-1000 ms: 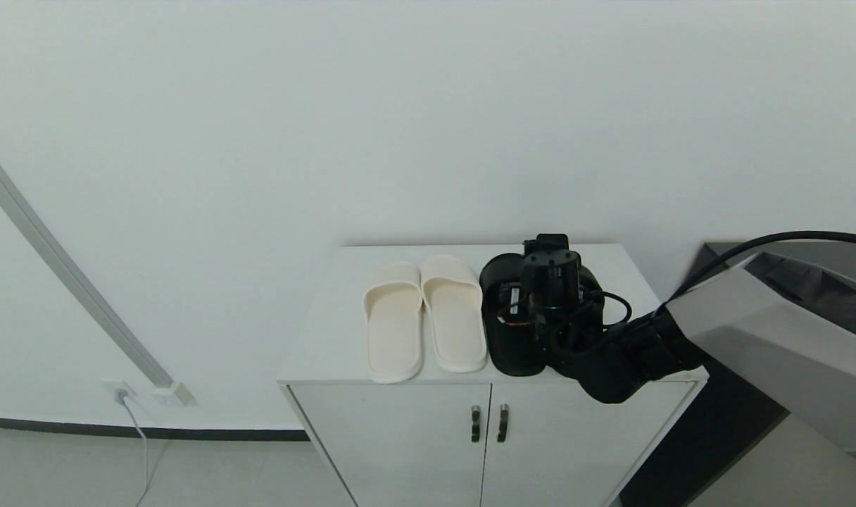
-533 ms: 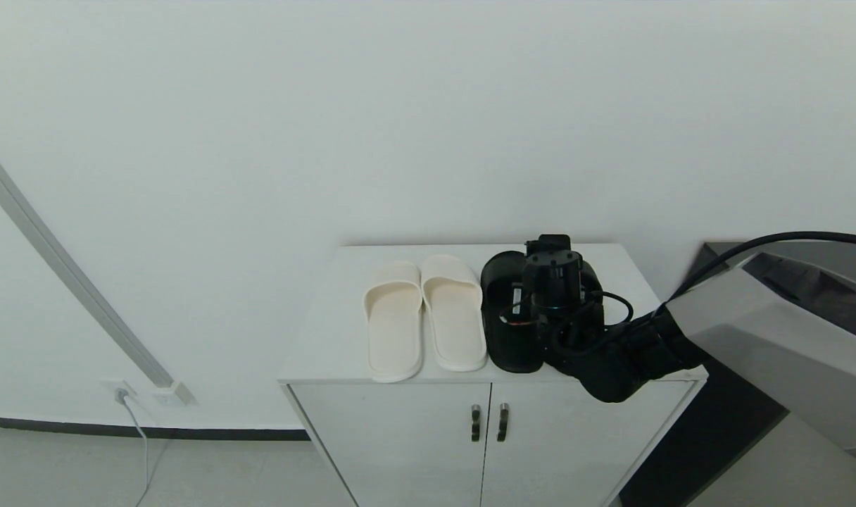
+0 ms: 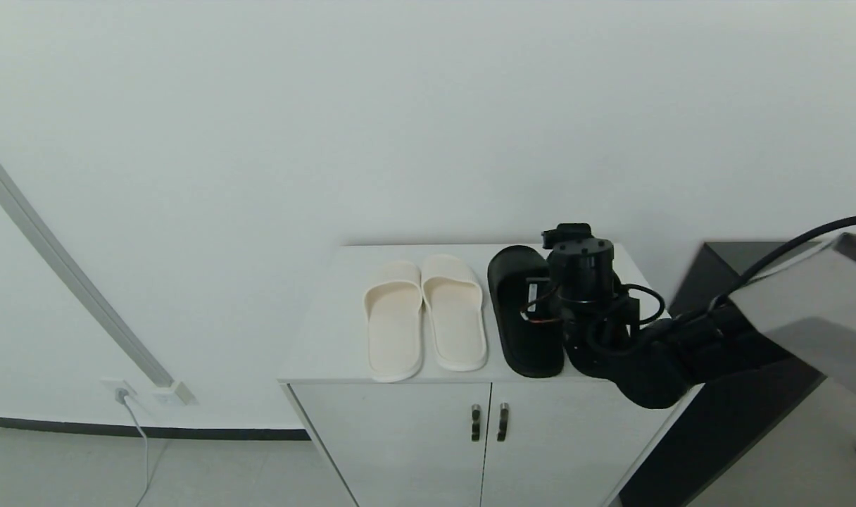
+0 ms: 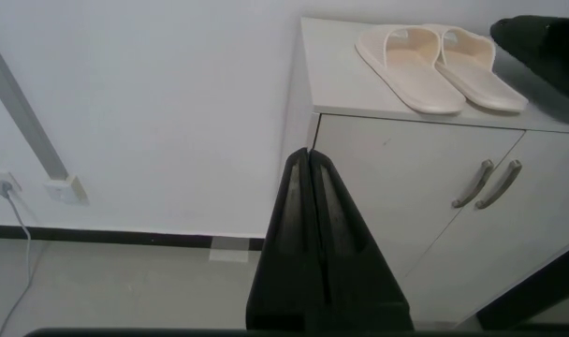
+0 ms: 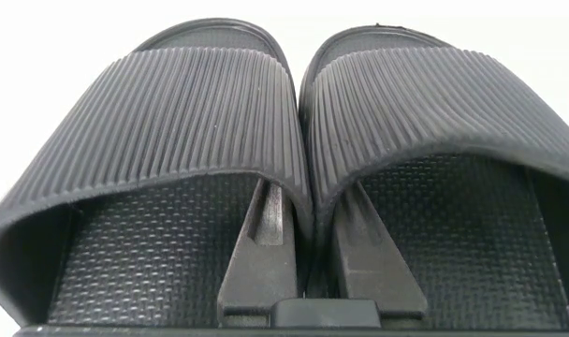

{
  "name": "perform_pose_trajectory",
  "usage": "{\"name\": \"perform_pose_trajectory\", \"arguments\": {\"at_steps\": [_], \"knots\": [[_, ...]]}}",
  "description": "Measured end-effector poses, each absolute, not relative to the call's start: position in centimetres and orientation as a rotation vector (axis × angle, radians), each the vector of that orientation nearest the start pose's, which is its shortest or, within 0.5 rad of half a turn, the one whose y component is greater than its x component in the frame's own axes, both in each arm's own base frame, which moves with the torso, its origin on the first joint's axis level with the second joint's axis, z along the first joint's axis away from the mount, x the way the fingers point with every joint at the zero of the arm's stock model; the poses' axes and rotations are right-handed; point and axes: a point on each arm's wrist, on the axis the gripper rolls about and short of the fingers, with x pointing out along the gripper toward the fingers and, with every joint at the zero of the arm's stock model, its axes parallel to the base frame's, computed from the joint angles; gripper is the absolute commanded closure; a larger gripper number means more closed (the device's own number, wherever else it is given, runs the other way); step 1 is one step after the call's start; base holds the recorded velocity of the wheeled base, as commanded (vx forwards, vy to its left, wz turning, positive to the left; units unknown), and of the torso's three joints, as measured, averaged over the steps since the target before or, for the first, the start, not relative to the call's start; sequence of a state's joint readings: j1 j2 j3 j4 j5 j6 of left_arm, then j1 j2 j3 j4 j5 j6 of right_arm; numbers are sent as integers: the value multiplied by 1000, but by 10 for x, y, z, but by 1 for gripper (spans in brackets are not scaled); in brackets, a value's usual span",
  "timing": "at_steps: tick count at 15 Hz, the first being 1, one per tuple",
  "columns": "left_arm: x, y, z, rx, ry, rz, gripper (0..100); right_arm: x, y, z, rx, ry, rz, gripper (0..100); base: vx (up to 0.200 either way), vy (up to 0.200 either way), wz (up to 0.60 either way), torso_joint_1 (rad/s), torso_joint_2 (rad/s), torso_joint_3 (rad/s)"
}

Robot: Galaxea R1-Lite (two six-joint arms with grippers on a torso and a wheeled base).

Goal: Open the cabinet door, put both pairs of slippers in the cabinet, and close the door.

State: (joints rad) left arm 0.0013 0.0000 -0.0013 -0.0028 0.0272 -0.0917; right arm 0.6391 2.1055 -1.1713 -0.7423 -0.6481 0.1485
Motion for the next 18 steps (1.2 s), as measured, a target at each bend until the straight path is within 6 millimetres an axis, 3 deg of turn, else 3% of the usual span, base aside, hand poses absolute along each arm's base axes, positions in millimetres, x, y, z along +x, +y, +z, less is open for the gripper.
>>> {"name": "perform_pose_trajectory", "arguments": {"at_steps": [4, 6, 9, 11, 14, 18], "knots": [[-23, 1, 76, -91, -6, 26, 100, 288, 208, 167, 26, 193, 223, 100, 0, 0, 0, 0, 0, 0], [-23, 1, 76, -91, -6, 25, 100, 260, 194, 175, 30, 216, 424, 100, 0, 0, 0, 0, 0, 0], [-23, 1, 76, -92, -6, 25, 100, 217, 176, 170, -33, 263, 748, 100, 0, 0, 0, 0, 0, 0], [-23, 1, 76, -92, -6, 25, 100, 195, 169, 168, -63, 262, 850, 100, 0, 0, 0, 0, 0, 0], [-23, 1, 76, -92, -6, 24, 100, 178, 165, 170, -65, 251, 889, 100, 0, 0, 0, 0, 0, 0], [-23, 1, 76, -92, -6, 24, 100, 171, 162, 172, -64, 242, 903, 100, 0, 0, 0, 0, 0, 0]]}}
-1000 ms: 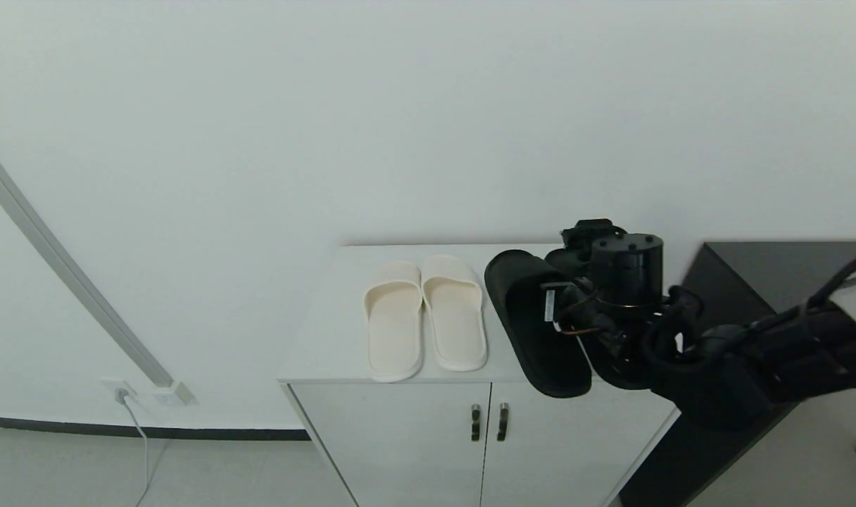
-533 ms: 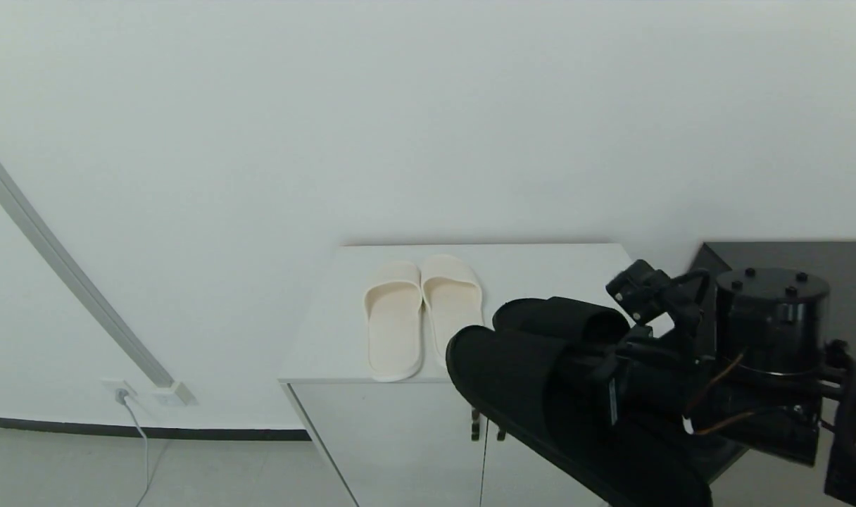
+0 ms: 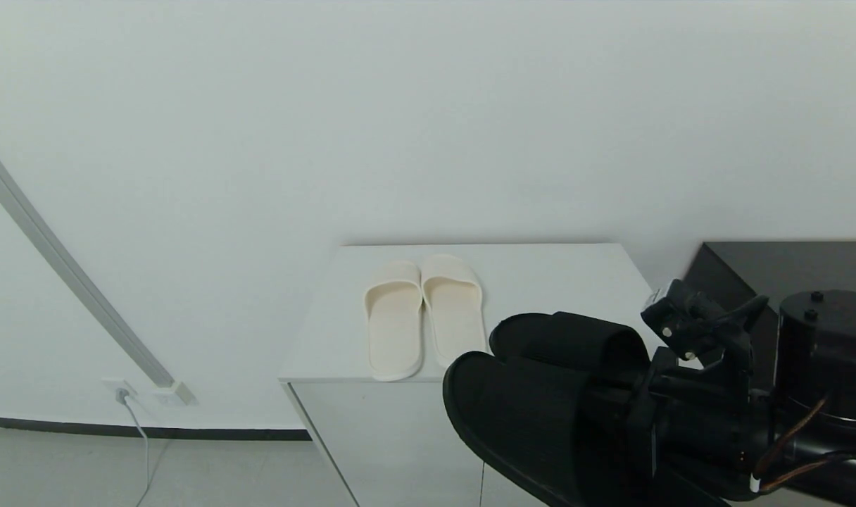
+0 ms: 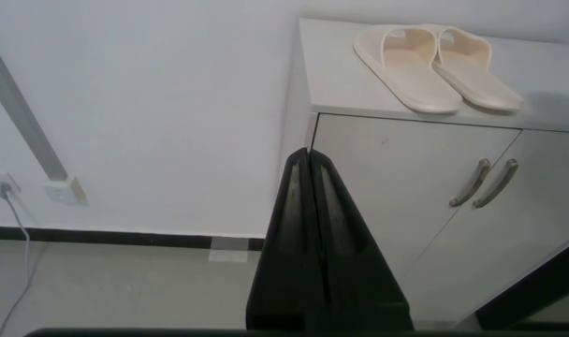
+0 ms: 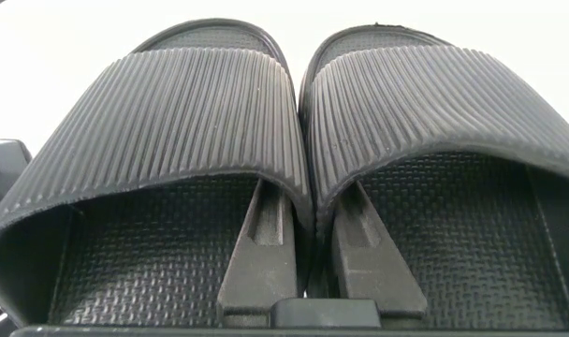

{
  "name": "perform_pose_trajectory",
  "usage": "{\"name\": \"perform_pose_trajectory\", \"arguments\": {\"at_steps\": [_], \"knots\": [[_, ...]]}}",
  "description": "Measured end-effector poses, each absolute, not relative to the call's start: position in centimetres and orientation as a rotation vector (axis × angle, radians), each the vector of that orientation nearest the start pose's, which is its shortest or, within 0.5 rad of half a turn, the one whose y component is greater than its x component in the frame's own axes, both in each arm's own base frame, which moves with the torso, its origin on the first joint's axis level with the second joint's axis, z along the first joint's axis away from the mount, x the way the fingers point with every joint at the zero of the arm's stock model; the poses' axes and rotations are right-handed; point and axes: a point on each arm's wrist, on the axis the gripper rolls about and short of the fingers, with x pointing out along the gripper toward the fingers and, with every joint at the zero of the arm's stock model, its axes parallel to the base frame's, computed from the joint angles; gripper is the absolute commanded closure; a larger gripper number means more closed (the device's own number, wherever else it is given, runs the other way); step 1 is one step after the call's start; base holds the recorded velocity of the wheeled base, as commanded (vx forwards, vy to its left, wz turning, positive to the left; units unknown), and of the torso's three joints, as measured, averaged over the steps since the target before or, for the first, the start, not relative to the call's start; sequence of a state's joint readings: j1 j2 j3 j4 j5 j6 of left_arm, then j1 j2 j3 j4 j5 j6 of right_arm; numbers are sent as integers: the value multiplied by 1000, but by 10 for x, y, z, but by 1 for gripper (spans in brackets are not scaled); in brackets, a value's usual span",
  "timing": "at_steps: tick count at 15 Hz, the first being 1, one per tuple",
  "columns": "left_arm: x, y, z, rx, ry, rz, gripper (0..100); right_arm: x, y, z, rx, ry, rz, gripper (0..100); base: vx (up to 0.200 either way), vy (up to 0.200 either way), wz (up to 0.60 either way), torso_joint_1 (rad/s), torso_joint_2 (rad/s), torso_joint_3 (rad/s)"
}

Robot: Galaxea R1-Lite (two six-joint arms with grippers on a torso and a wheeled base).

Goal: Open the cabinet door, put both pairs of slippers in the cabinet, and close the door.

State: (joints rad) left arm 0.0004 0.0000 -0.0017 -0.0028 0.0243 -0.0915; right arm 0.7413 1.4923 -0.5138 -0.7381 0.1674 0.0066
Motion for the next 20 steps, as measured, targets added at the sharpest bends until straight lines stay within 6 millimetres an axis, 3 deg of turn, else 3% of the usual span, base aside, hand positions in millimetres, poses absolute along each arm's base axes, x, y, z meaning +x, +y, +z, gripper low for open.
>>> {"name": "perform_pose_trajectory", "arguments": {"at_steps": [6, 20], "knots": [[-23, 1, 76, -92, -5, 25, 100, 169, 162, 172, -66, 244, 911, 100, -200, 0, 0, 4, 2, 2], [-23, 1, 76, -97, -6, 27, 100, 167, 160, 166, -101, 255, 911, 100, 0, 0, 0, 0, 0, 0]]}}
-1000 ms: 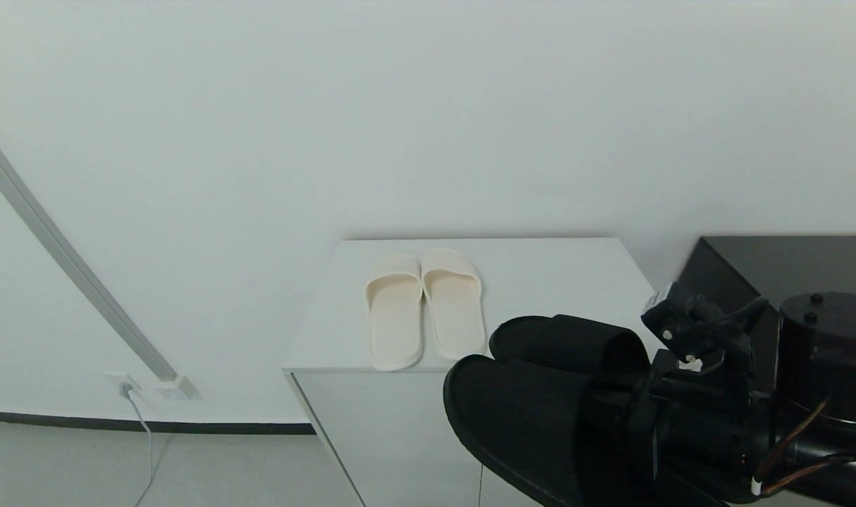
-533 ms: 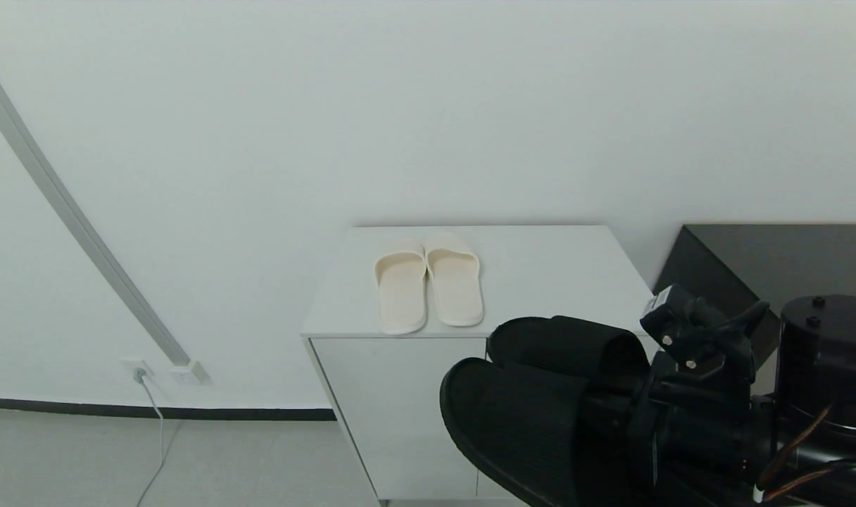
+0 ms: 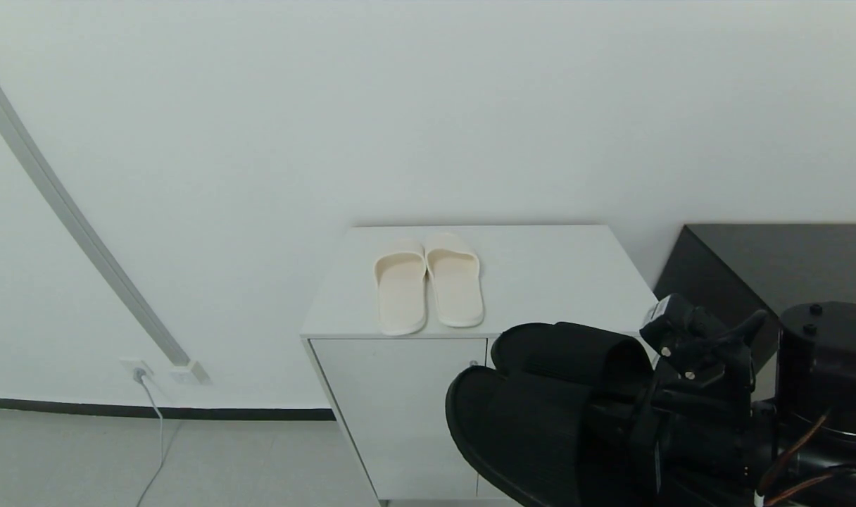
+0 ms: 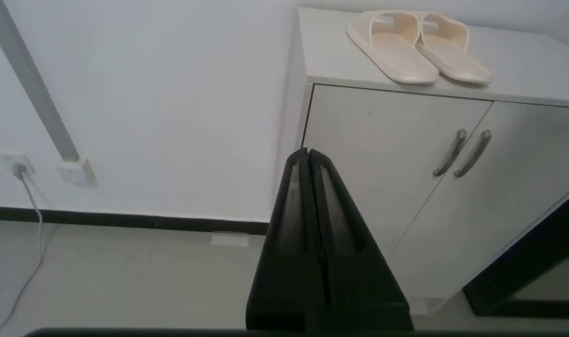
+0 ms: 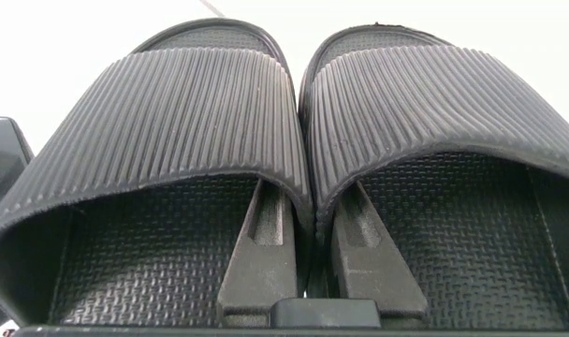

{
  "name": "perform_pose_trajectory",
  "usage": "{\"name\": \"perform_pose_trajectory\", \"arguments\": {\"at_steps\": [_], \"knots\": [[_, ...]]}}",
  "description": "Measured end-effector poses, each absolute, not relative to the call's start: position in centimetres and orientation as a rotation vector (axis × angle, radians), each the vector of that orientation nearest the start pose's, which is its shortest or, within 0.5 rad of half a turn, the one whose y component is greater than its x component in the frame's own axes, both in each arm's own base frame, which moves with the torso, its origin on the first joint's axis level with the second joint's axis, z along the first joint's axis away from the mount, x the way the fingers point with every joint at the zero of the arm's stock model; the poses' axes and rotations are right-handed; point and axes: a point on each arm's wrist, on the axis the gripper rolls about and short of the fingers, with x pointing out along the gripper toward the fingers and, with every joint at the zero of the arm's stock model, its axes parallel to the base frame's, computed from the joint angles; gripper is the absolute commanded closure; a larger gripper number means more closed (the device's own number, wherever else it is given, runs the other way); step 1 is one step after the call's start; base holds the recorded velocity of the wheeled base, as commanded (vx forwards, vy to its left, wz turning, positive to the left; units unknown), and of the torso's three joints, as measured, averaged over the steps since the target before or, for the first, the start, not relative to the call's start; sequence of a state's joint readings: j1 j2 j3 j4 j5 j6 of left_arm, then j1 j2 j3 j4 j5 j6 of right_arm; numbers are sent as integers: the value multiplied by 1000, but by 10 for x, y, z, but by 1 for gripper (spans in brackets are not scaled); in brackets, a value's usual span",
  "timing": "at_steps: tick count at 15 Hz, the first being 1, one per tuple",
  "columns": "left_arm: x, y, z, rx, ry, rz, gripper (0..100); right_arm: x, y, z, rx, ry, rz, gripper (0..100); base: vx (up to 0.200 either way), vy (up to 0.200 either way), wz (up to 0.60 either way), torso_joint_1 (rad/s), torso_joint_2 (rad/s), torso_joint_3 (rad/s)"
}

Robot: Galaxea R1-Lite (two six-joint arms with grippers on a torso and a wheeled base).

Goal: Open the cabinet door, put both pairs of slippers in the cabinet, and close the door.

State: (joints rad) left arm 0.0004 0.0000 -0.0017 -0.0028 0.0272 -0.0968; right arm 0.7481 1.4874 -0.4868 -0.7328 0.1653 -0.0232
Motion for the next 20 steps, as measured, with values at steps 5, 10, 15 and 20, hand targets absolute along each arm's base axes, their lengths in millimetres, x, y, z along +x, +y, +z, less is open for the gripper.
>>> {"name": "perform_pose_trajectory", "arguments": {"at_steps": [5, 10, 15, 20], "knots": [[-23, 1, 76, -98, -6, 28, 100, 167, 160, 164, -103, 260, 911, 100, 0, 0, 0, 0, 0, 0], [-23, 1, 76, -95, -6, 28, 100, 167, 160, 164, -103, 261, 912, 100, 0, 0, 0, -80, 188, 101], [-23, 1, 76, -92, -5, 25, 100, 166, 160, 162, -107, 267, 916, 100, 0, 0, 0, -159, 358, 196], [-23, 0, 76, -92, -4, 21, 0, 166, 162, 157, -114, 283, 921, 100, 0, 0, 0, -186, 435, 243]]}}
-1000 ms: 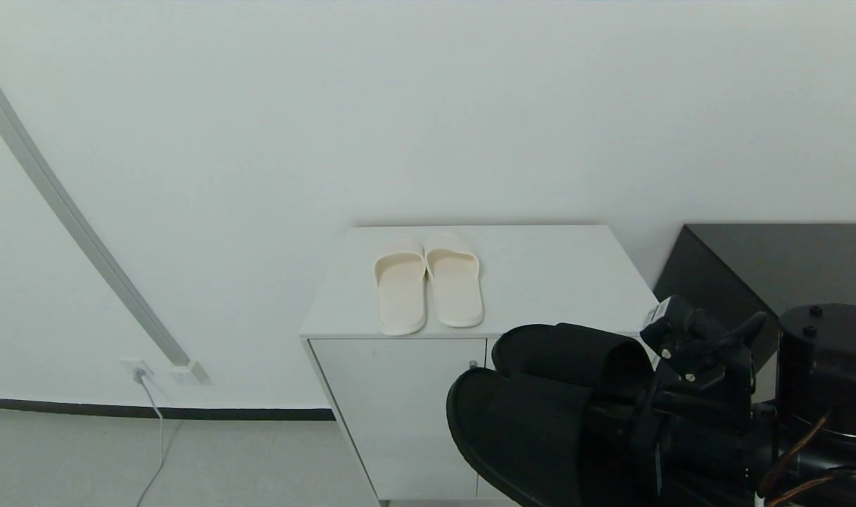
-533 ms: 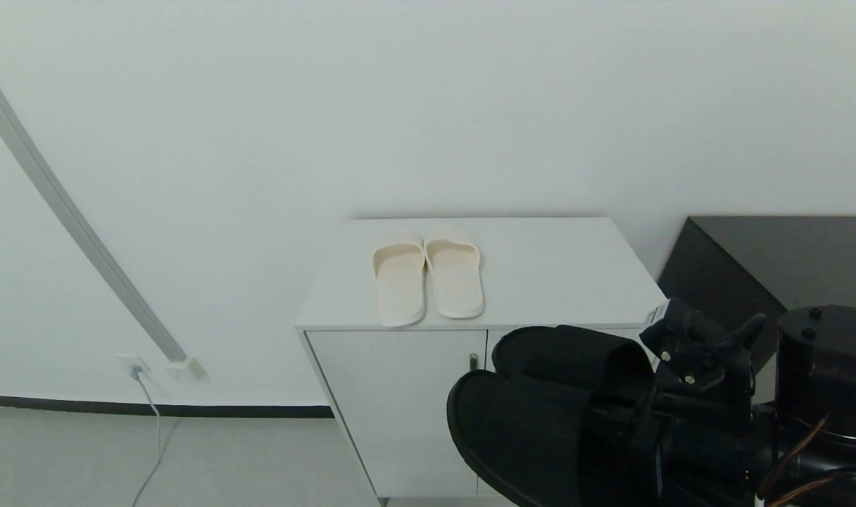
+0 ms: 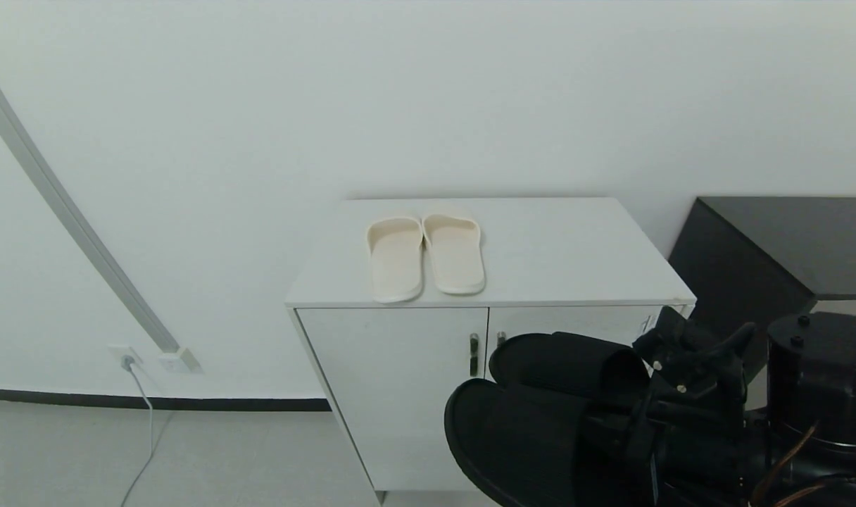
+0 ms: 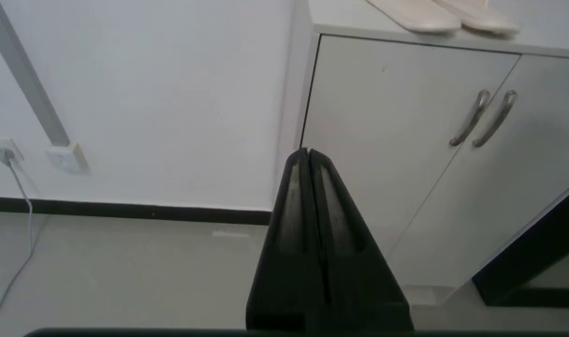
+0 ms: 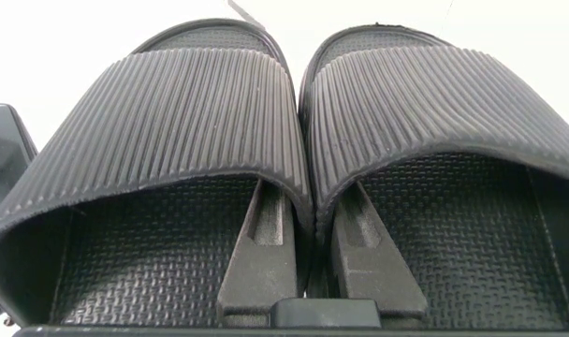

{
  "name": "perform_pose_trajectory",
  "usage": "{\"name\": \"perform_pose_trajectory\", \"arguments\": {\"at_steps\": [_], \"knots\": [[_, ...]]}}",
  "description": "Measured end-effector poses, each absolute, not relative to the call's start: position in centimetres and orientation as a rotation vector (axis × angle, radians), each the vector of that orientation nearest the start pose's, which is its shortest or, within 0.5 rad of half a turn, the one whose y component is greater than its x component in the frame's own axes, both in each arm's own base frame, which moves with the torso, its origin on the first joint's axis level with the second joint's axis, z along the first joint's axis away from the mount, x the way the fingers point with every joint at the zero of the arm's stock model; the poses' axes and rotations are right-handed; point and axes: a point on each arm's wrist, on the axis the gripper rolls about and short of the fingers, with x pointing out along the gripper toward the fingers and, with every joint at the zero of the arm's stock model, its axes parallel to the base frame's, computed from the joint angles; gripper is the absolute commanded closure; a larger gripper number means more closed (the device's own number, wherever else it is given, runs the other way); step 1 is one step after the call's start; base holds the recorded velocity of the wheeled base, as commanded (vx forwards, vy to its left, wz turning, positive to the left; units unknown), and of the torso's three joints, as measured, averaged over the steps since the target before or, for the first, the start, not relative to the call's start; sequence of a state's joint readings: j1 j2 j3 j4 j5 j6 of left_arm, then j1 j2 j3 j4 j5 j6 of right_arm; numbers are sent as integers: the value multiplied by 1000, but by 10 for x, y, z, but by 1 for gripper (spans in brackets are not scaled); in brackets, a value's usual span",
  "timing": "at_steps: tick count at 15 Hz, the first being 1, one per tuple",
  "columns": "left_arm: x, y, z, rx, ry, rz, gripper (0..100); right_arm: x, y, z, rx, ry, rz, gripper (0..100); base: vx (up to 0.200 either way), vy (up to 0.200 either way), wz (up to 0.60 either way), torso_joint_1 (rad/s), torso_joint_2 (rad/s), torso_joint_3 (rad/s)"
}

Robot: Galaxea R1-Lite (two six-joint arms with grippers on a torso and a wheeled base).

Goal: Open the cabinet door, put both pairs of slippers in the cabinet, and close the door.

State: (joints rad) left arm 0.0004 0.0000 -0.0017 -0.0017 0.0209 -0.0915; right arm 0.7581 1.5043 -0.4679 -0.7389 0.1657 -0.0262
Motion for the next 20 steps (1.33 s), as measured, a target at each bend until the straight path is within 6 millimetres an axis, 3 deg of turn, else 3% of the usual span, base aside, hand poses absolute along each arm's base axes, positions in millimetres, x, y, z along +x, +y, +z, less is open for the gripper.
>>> {"name": "perform_pose_trajectory", "arguments": {"at_steps": [20], "knots": [[-23, 0, 76, -88, -4, 20, 0, 161, 158, 147, -154, 311, 926, 100, 0, 0, 0, -183, 511, 320]]}}
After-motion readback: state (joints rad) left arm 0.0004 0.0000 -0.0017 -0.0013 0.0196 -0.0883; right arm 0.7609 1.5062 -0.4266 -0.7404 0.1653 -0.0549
